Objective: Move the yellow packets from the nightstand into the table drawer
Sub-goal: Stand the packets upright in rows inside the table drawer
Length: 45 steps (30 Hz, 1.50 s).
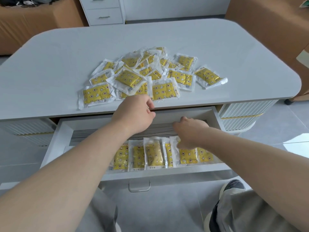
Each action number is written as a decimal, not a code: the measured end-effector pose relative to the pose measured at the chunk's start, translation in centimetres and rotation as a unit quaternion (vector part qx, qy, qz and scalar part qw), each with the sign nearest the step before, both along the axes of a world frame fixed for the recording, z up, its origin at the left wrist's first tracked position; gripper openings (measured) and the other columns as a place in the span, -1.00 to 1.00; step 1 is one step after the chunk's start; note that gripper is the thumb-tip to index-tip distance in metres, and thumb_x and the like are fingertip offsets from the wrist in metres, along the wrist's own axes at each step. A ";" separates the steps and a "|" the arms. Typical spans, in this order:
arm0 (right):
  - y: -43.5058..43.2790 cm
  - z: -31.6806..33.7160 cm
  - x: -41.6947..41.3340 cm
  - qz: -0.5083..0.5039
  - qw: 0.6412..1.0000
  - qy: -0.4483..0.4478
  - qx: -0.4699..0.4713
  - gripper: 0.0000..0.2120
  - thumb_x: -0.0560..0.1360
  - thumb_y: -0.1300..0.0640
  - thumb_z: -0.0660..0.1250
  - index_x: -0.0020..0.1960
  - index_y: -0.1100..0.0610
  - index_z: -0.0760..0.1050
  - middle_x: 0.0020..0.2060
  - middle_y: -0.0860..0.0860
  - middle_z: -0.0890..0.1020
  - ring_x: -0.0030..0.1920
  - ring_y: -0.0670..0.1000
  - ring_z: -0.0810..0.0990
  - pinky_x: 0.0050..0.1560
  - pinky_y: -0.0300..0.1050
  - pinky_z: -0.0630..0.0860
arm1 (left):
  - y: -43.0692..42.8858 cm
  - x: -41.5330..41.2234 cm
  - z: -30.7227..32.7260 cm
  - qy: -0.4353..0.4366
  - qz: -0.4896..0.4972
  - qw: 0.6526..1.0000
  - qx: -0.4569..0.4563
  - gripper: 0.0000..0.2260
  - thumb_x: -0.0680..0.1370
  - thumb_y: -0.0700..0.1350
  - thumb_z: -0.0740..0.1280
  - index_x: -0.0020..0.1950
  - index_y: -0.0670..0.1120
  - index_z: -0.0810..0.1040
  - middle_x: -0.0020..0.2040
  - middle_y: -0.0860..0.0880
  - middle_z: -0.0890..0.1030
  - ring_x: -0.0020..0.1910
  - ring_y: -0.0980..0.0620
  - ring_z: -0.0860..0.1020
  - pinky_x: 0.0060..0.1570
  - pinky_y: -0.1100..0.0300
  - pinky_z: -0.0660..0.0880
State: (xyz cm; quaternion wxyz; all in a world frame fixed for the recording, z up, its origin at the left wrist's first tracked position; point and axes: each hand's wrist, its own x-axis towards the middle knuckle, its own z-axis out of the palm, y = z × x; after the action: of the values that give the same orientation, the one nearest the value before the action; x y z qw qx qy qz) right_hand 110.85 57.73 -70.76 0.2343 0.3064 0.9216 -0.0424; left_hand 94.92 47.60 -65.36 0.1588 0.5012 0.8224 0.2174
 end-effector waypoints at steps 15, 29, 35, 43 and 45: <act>3.3 5.7 -5.0 -0.257 0.916 0.308 0.033 -0.53 0.58 -0.29 0.19 0.18 0.11 0.45 -0.03 0.04 0.60 -0.05 0.11 0.58 -0.23 -0.07 0.47 | 2.6 -4.2 -0.2 0.202 0.102 0.974 -0.018 -0.60 0.66 0.09 0.22 0.34 -0.17 0.48 0.30 -0.15 0.50 0.28 -0.18 0.45 0.17 -0.07 0.44; 3.4 5.0 -6.0 -0.249 0.948 0.158 0.122 -0.06 0.49 -0.52 0.06 0.52 0.23 0.25 0.41 0.21 0.39 0.42 0.25 0.35 0.27 0.13 0.42 | 4.1 -5.2 -1.7 0.154 0.118 0.979 -0.055 -0.39 0.63 0.30 0.09 0.34 -0.21 0.42 0.39 -0.18 0.47 0.34 -0.20 0.45 0.28 -0.15 0.43; 4.0 5.1 -6.3 -0.298 0.927 0.225 0.046 -0.05 0.43 -0.47 0.28 0.50 0.25 0.24 0.37 0.18 0.46 0.40 0.23 0.40 0.34 0.11 0.38 | 4.0 -5.0 -1.8 0.176 0.111 0.978 -0.017 -0.52 0.60 0.18 0.30 0.29 -0.18 0.41 0.20 -0.14 0.54 0.20 -0.17 0.50 0.15 -0.09 0.49; 4.7 6.1 -5.8 -0.350 0.851 0.384 -0.075 -0.33 0.44 -0.07 0.54 0.37 0.16 0.30 -0.06 -0.02 0.53 0.02 0.09 0.55 0.01 0.00 0.54 | 4.6 -6.3 -2.7 0.117 0.144 0.982 -0.025 -0.19 0.46 0.35 0.35 0.52 -0.12 0.26 0.46 -0.12 0.38 0.46 -0.17 0.30 0.40 -0.17 0.32; 4.9 6.3 -5.7 -0.362 0.828 0.417 -0.098 -0.44 0.45 0.02 0.55 0.33 0.15 0.39 -0.06 0.00 0.51 -0.06 0.07 0.53 -0.09 -0.05 0.50 | 4.6 -6.2 -2.5 0.107 0.147 0.983 -0.028 -0.16 0.44 0.37 0.35 0.54 -0.10 0.24 0.47 -0.11 0.38 0.48 -0.16 0.28 0.41 -0.16 0.31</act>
State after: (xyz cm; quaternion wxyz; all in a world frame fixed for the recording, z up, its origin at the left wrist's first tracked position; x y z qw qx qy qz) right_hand 105.12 62.62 -64.43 -0.1758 0.5464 0.7458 -0.3381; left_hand 88.74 52.20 -67.88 0.0502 0.3906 0.9050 0.1607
